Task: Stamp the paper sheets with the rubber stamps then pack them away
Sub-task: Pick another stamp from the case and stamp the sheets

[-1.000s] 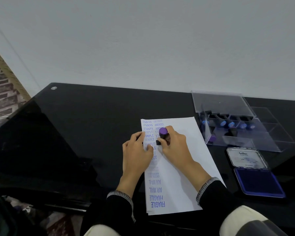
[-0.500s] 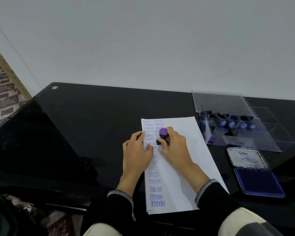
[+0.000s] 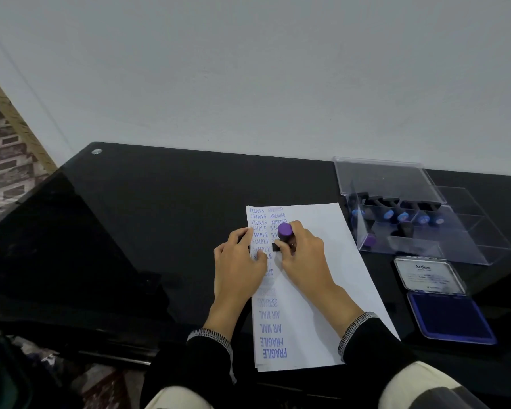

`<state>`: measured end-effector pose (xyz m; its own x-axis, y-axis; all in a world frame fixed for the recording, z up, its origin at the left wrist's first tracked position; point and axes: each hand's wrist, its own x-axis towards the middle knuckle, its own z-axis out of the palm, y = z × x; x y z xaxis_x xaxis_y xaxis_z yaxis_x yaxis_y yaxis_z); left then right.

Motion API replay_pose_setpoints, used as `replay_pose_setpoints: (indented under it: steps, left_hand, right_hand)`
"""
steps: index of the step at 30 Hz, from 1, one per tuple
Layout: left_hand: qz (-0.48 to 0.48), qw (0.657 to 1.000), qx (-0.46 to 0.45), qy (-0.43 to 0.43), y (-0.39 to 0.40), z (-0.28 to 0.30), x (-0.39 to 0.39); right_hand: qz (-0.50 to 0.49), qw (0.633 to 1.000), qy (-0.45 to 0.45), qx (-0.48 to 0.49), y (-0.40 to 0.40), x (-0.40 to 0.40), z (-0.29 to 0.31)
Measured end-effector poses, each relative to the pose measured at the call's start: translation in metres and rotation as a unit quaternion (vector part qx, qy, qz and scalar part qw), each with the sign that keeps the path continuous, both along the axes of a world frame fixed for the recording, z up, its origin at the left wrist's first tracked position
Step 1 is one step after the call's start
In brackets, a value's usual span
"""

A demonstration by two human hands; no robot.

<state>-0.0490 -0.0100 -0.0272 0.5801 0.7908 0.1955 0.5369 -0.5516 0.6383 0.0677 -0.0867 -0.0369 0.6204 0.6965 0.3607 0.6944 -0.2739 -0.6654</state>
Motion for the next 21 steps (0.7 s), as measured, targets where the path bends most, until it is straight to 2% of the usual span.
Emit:
replay_pose_setpoints:
  steps: [14, 18, 21]
  left_hand:
    - [0.005, 1.0, -0.011, 0.005, 0.003, -0.003, 0.002]
    - [0.001, 1.0, -0.014, -0.002, 0.002, -0.002, 0.002]
    - [0.003, 1.0, -0.013, 0.003, 0.003, -0.003, 0.002]
  right_hand:
    - [0.022, 0.998, 0.063, -0.012, -0.002, 0.004, 0.025]
    - [-0.025, 0.99, 0.14, -0.003, -0.001, 0.013, 0.028]
    - [-0.08, 0.958, 0.271, 0.048, -0.006, 0.022, 0.022]
